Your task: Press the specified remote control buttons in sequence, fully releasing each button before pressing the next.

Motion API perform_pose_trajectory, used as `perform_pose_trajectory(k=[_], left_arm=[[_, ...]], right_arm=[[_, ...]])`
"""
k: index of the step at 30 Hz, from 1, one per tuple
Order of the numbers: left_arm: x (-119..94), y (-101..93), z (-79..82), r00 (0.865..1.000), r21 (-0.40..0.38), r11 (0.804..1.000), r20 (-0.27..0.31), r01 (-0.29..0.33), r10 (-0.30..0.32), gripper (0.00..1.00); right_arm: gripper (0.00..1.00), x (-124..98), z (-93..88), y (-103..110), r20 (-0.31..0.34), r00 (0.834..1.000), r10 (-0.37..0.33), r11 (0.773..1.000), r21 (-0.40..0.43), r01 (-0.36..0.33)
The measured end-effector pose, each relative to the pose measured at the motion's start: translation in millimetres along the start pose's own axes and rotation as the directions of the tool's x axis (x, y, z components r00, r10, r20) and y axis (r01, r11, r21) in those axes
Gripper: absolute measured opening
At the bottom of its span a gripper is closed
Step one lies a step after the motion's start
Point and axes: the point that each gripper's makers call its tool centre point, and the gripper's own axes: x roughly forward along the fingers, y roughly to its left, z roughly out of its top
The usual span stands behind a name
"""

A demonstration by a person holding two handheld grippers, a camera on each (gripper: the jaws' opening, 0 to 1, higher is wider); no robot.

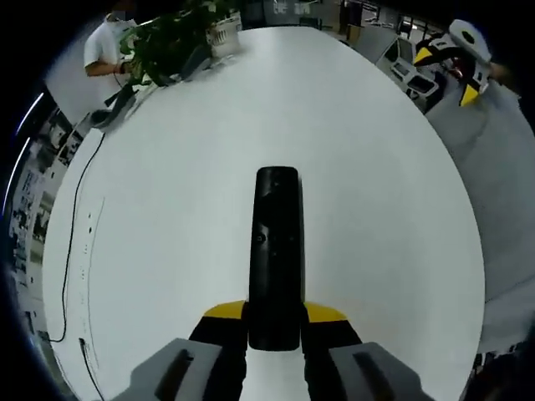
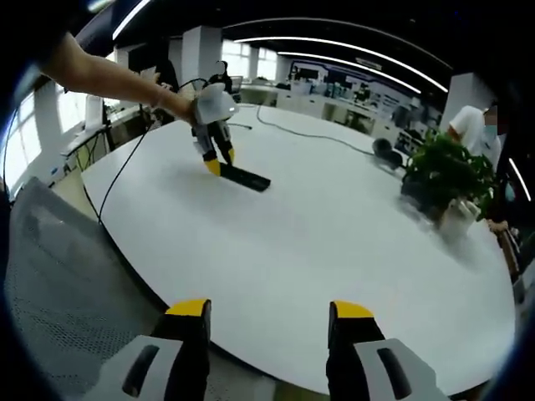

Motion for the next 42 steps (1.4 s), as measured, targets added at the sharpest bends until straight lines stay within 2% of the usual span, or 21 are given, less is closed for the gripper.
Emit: perform_pose_trajectory(k=[22,26,34,42], left_arm=[[-0.6,-32.6,6.1,1.0,-0.003,1.0,0.004,0.02,-0.02,0.24],[0.6,-35.4,6.0,1.0,-0.015,1.0,0.011,0.022,-0.022,0.24],[1.7,-36.4,7.2,1.0,-0.001,1.0,-0.001,0.01,-0.01,0.24],[3.5,-40.6,9.6,1.0,0.013,1.0,-0.027,0.014,-0.014,0.24]], right_arm=[[0.54,-1.4,5.4,-3.6,0.021,1.0,-0.009,1.0,0.014,0.009],[0.55,-3.3,8.9,-5.5,0.05,0.999,-0.008,0.999,0.049,0.006],[0.55,-3.3,8.4,-5.7,0.046,0.999,-0.018,1.0,0.019,0.017],[0.54,-5.3,12.2,-8.6,0.072,0.997,-0.029,0.999,0.016,0.028]])
